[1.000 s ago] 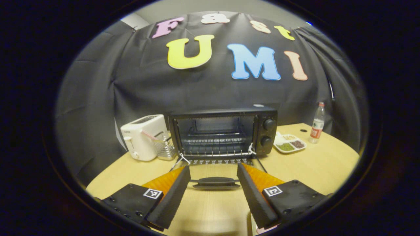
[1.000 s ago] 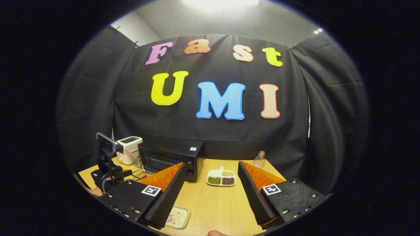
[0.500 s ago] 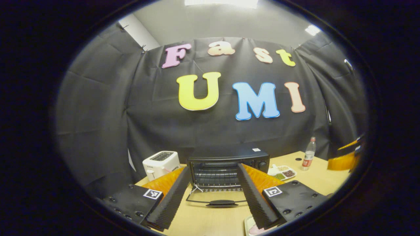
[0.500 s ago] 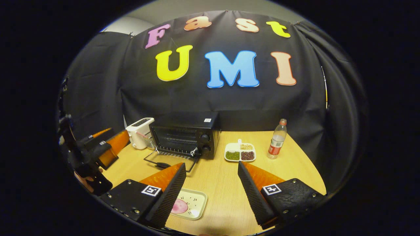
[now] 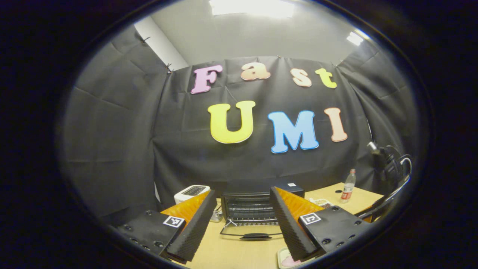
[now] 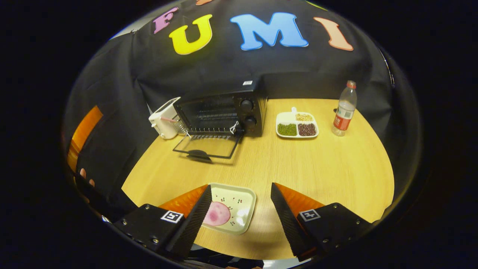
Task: Open the electric oven with the left hand, put the food in, and close the electric oven.
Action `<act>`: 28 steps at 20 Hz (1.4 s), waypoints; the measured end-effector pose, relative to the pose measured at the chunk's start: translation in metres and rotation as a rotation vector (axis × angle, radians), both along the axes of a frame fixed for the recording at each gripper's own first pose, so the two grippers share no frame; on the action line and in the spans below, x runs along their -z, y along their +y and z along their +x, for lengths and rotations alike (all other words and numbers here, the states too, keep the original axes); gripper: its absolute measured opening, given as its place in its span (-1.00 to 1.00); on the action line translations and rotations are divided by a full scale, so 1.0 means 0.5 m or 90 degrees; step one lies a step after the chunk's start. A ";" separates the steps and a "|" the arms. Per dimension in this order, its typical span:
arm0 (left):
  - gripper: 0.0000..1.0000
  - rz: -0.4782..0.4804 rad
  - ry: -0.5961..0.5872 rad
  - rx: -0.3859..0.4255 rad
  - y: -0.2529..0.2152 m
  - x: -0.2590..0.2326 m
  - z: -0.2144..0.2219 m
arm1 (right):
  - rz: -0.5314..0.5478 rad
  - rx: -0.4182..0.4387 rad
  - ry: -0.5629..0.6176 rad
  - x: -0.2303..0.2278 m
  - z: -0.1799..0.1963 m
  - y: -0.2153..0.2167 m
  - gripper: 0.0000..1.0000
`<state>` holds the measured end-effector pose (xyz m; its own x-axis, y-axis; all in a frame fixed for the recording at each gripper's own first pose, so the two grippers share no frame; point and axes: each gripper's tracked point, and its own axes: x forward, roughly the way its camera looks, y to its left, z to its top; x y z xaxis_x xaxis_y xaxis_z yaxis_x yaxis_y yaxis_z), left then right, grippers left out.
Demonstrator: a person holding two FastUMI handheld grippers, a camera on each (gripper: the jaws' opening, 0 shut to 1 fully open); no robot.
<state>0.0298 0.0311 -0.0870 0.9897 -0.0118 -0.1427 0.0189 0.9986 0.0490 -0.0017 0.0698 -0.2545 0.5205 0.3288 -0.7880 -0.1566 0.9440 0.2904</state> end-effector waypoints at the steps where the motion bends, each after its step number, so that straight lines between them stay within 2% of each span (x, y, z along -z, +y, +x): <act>1: 1.00 0.004 0.000 -0.006 0.008 -0.002 -0.006 | 0.003 -0.004 0.023 0.018 -0.001 0.007 0.99; 2: 1.00 0.009 -0.003 -0.012 0.017 -0.007 -0.012 | 0.010 -0.006 0.047 0.036 -0.005 0.013 0.86; 3: 1.00 0.012 -0.004 -0.017 0.025 -0.013 -0.016 | 0.014 -0.013 0.077 0.052 -0.010 0.017 0.99; 8: 1.00 0.022 -0.011 -0.039 0.057 -0.026 -0.030 | 0.027 -0.038 0.202 0.138 -0.046 0.038 0.99; 14: 1.00 0.010 0.010 -0.073 0.096 -0.006 -0.043 | 0.027 -0.046 0.307 0.204 -0.083 0.029 0.99; 17: 1.00 0.017 0.016 -0.084 0.115 0.001 -0.044 | 0.036 -0.039 0.335 0.215 -0.081 0.029 0.73; 18: 1.00 0.017 0.017 -0.088 0.120 0.002 -0.045 | 0.040 -0.033 0.344 0.215 -0.078 0.030 0.70; 20: 1.00 0.008 0.019 -0.093 0.125 0.002 -0.042 | 0.035 -0.027 0.365 0.225 -0.084 0.029 0.47; 21: 1.00 0.004 0.017 -0.096 0.126 -0.001 -0.039 | 0.032 -0.028 0.373 0.231 -0.083 0.032 0.17; 22: 1.00 0.000 0.015 -0.096 0.127 -0.003 -0.038 | 0.030 -0.032 0.378 0.227 -0.083 0.033 0.05; 24: 1.00 -0.004 0.013 -0.095 0.125 -0.002 -0.030 | -0.009 -0.039 0.387 0.248 -0.086 0.015 0.03; 26: 1.00 -0.006 0.014 -0.095 0.125 0.000 -0.026 | -0.019 -0.022 0.397 0.252 -0.083 0.000 -0.82; 27: 1.00 -0.008 0.012 -0.095 0.123 -0.001 -0.026 | -0.014 -0.020 0.396 0.248 -0.081 0.001 -0.91; 28: 1.00 -0.011 0.012 -0.093 0.120 0.001 -0.026 | -0.010 -0.022 0.399 0.241 -0.080 0.001 -0.91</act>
